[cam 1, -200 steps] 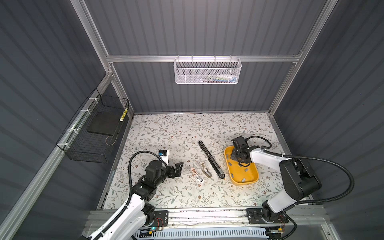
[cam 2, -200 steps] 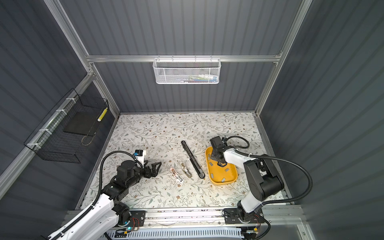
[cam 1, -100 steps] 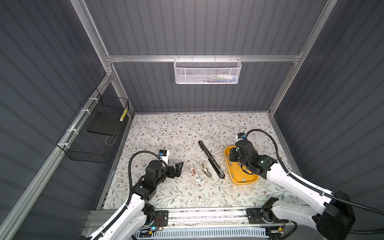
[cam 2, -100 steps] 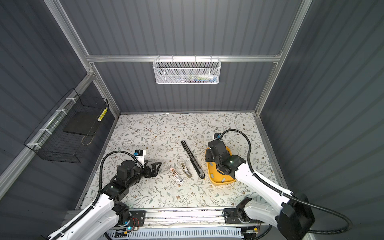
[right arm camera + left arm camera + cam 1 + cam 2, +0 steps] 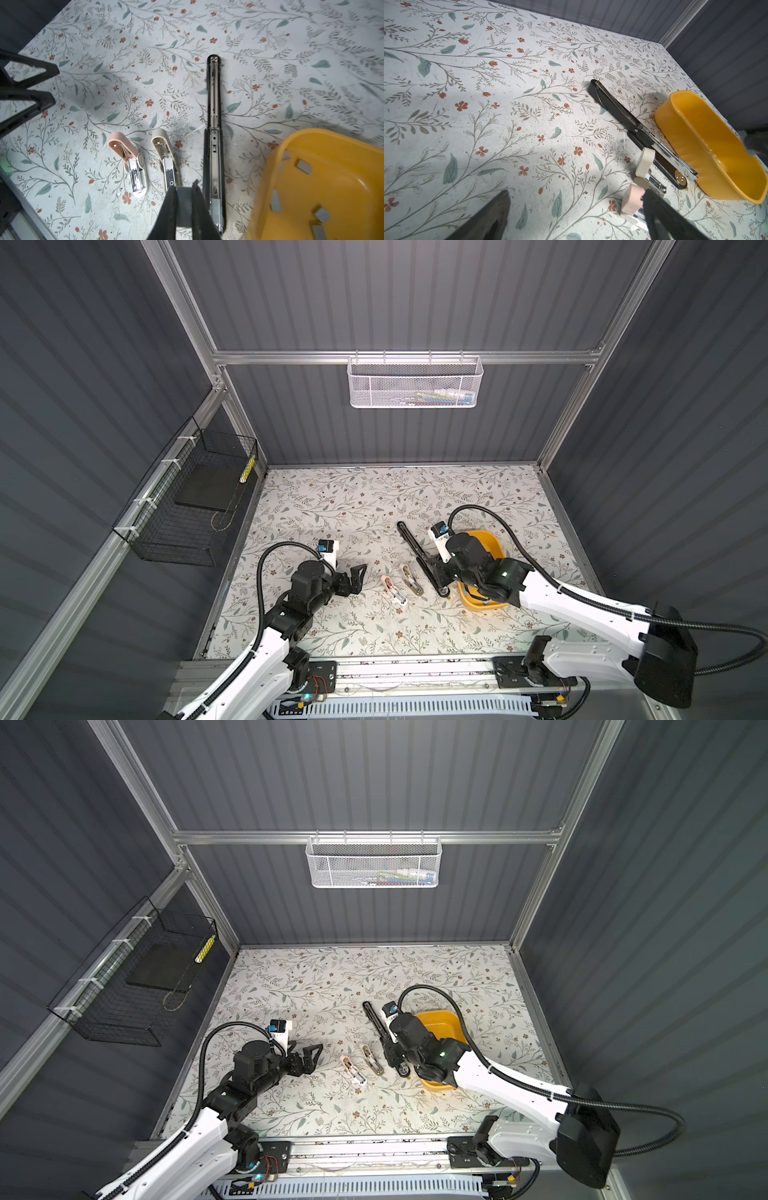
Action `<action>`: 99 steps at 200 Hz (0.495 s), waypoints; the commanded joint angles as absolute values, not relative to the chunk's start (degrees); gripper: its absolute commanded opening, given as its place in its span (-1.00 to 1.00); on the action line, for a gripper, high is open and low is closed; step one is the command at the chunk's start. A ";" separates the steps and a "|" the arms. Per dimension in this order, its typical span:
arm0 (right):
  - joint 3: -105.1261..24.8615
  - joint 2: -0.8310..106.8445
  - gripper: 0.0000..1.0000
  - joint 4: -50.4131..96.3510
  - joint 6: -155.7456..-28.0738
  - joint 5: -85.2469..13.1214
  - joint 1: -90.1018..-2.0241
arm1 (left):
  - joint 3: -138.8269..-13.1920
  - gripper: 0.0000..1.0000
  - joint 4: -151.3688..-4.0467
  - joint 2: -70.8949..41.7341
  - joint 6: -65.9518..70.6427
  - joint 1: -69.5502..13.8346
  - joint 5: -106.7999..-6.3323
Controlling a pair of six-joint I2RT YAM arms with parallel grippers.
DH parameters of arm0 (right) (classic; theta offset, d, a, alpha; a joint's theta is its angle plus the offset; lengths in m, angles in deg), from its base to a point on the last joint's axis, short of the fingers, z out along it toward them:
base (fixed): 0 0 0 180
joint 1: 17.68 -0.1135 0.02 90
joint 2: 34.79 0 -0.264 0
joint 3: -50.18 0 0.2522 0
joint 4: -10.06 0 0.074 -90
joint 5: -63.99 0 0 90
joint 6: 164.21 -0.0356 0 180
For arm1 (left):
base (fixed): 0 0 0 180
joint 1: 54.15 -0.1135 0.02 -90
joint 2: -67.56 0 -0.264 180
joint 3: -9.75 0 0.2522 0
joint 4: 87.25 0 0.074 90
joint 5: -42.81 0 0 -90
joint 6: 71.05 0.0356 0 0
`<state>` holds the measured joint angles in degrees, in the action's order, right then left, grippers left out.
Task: Load the staples into the stapler
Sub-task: 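Lift the strip and carry it with the right gripper over the cream stapler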
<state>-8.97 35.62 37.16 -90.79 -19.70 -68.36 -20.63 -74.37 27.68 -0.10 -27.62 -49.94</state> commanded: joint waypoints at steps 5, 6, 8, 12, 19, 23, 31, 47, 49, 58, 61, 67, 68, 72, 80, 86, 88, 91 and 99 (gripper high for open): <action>-7.63 37.69 -0.73 31.98 -89.43 -23.48 -69.65 | -20.85 1.00 -74.11 27.43 0.08 -27.60 -50.18; -7.58 37.79 -0.73 31.90 -89.42 -23.47 -69.68 | -20.87 0.99 -74.10 27.41 0.11 -27.60 -50.18; -7.54 37.98 -0.73 31.73 -89.42 -23.57 -69.77 | -20.86 0.99 -74.10 27.42 0.14 -27.60 -50.21; -7.40 38.37 -0.73 31.33 -89.35 -23.72 -69.95 | -20.90 0.99 -74.16 27.32 0.14 -27.60 -50.18; -7.27 39.02 -0.72 30.61 -89.18 -24.12 -70.18 | -20.88 0.99 -74.26 27.18 0.15 -27.61 -50.27; -7.22 39.47 -0.72 30.25 -89.00 -24.27 -70.32 | -20.93 0.99 -74.25 27.14 0.14 -27.60 -50.27; -7.17 40.19 -0.72 29.73 -88.84 -24.19 -70.54 | -20.96 1.00 -74.25 27.05 0.14 -27.65 -50.32; -7.26 41.59 -0.72 28.86 -88.93 -23.65 -70.68 | -20.90 0.99 -74.21 27.12 0.14 -27.60 -50.35; -7.26 41.69 -0.72 28.75 -89.05 -23.53 -70.66 | -20.89 0.99 -74.20 27.08 0.14 -27.60 -50.36; -7.11 42.31 -0.72 28.04 -89.16 -23.55 -70.68 | -20.88 0.99 -74.19 27.15 0.14 -27.60 -50.36; -7.01 42.59 -0.71 27.57 -89.15 -23.82 -70.68 | -20.88 0.99 -74.21 27.25 0.14 -27.60 -50.36; -6.76 43.06 -0.71 26.78 -89.09 -24.40 -70.68 | -20.88 0.99 -74.24 27.30 0.14 -27.60 -50.36; -6.70 43.20 -0.71 26.62 -89.07 -24.50 -70.68 | -20.88 0.99 -74.21 27.30 0.14 -27.60 -50.36; -6.61 43.40 -0.71 26.30 -89.13 -24.78 -70.68 | -20.86 0.99 -74.19 27.31 0.14 -27.60 -50.32; -6.38 44.26 -0.71 25.43 -88.90 -25.17 -70.68 | -20.82 0.99 -74.20 27.31 0.14 -27.60 -50.38; -6.31 44.84 -0.71 25.22 -88.83 -25.09 -70.68 | -20.86 1.00 -74.21 27.31 0.11 -27.60 -50.35; -6.30 45.06 -0.71 25.09 -88.87 -25.10 -70.68 | -20.88 0.99 -74.22 27.26 0.11 -27.60 -50.33; -6.29 45.32 -0.71 25.01 -88.83 -25.00 -70.66 | -20.88 0.99 -74.19 27.25 0.14 -27.60 -50.36; -6.29 46.04 -0.71 24.82 -88.67 -24.90 -70.58 | -20.89 0.99 -74.23 27.22 0.14 -27.60 -50.32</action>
<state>-7.15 44.16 27.33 -89.52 -24.10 -70.50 -20.63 -74.39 27.09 -0.10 -27.62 -49.96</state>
